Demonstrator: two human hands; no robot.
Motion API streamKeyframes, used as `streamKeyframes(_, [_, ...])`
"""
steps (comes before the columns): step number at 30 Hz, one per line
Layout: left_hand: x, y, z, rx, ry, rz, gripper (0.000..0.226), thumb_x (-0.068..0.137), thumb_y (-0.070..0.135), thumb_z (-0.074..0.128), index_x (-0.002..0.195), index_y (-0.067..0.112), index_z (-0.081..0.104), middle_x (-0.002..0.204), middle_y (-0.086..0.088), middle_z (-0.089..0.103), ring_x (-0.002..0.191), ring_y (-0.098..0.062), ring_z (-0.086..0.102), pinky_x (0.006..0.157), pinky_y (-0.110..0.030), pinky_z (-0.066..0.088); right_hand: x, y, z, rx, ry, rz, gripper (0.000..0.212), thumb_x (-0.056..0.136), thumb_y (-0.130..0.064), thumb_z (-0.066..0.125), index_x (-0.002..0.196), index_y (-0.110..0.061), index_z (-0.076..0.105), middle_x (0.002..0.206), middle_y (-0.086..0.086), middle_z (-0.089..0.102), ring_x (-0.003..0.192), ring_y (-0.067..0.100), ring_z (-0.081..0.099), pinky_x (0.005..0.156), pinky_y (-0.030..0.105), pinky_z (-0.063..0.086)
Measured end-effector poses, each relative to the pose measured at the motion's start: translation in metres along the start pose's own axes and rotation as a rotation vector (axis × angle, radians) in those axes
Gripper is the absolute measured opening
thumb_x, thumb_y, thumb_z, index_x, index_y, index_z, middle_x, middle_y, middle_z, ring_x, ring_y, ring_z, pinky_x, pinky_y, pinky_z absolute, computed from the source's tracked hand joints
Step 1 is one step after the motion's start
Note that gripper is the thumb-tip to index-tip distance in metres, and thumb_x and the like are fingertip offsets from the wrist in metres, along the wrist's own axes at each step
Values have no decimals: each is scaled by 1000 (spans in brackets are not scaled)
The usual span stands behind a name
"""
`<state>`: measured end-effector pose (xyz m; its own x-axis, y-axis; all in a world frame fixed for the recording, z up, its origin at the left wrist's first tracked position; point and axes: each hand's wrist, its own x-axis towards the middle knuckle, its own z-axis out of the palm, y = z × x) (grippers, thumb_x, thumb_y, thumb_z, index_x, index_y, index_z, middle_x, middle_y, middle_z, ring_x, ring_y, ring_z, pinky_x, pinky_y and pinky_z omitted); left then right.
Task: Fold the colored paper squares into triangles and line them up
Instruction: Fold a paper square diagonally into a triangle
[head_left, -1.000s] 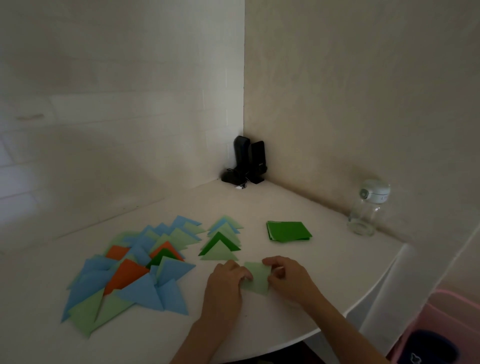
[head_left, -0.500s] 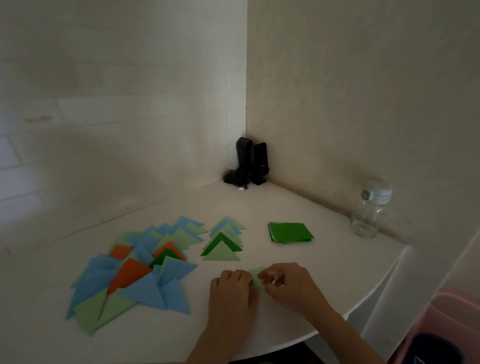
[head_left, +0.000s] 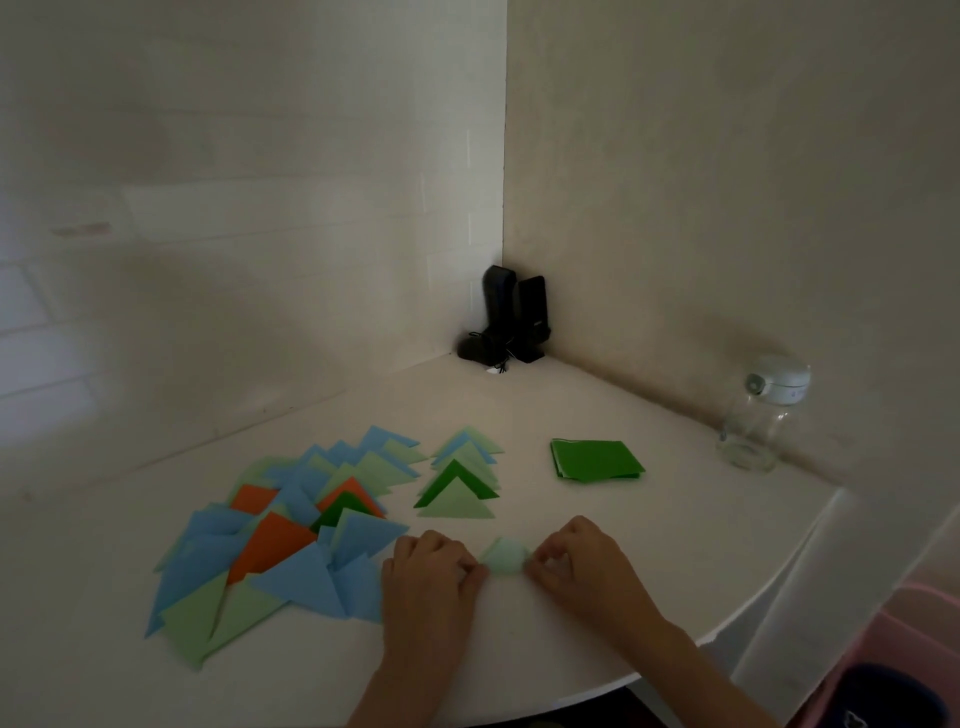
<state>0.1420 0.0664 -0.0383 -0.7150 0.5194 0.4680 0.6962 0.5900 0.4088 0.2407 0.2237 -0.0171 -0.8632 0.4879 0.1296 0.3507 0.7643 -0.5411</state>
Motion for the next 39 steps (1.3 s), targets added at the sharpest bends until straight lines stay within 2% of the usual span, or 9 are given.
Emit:
streamKeyframes(6, [1, 9, 8, 88, 29, -34, 28, 65, 36, 81, 59, 25, 56, 69, 6, 51, 68, -19, 50, 54, -32, 38, 1, -8, 10, -47, 70, 84, 29, 81, -57, 57, 77, -28, 57, 90, -9, 44, 82, 11, 56, 71, 24, 44])
streamKeyframes(12, [4, 12, 13, 212, 56, -34, 43, 76, 59, 43, 56, 22, 53, 66, 1, 50, 65, -22, 49, 52, -35, 40, 1, -9, 19, -143, 138, 84, 40, 79, -68, 52, 77, -27, 56, 88, -11, 44, 77, 10, 54, 69, 24, 41])
streamKeyframes(17, [5, 7, 15, 154, 4, -65, 32, 63, 45, 80, 56, 26, 55, 67, 3, 51, 67, -22, 51, 53, -34, 39, 2, -6, 20, -122, 173, 117, 38, 75, -67, 57, 76, -30, 47, 88, -10, 45, 76, 11, 55, 66, 23, 41])
streamKeyframes(22, [5, 1, 13, 46, 7, -127, 24, 75, 43, 73, 66, 24, 60, 78, 4, 53, 80, -19, 49, 65, -32, 39, 4, -2, 14, -16, 122, 126, 35, 76, -56, 64, 83, -28, 46, 87, -11, 48, 77, 10, 52, 65, 24, 40])
streamKeyframes(26, [6, -5, 8, -77, -31, -135, 21, 79, 34, 72, 72, 21, 58, 81, 4, 52, 83, -17, 46, 72, -30, 38, 6, 1, 9, 63, 63, 129, 27, 78, -42, 68, 77, -30, 44, 86, -10, 51, 74, 6, 48, 62, 20, 36])
streamKeyframes(31, [5, -9, 4, -184, -35, -132, 16, 78, 14, 73, 73, 16, 58, 79, 4, 50, 81, -18, 46, 67, -26, 33, 5, 5, 7, 143, 53, 96, 32, 80, -25, 69, 69, -34, 41, 83, -8, 52, 68, 1, 44, 60, 13, 34])
streamKeyframes(35, [6, -3, 7, -142, -7, -74, 21, 74, -7, 69, 69, 11, 59, 71, -3, 52, 70, -20, 46, 56, -33, 39, -1, 1, 11, 137, 99, 87, 37, 82, -20, 67, 67, -37, 38, 80, -12, 45, 70, 7, 47, 66, 20, 36])
streamKeyframes(37, [8, 6, 9, -123, 10, -58, 21, 77, -7, 67, 70, 10, 58, 70, -7, 52, 65, -20, 48, 52, -32, 38, -2, -1, 14, 122, 117, 82, 39, 84, -20, 66, 66, -38, 36, 80, -11, 44, 74, 12, 51, 70, 24, 40])
streamKeyframes(39, [9, 17, 10, -108, -1, -26, 7, 87, 7, 62, 83, 10, 59, 82, -8, 54, 74, -25, 53, 58, -34, 40, -3, -2, 14, 90, 121, 78, 39, 85, -22, 63, 66, -39, 33, 82, -10, 45, 74, 13, 51, 72, 26, 41])
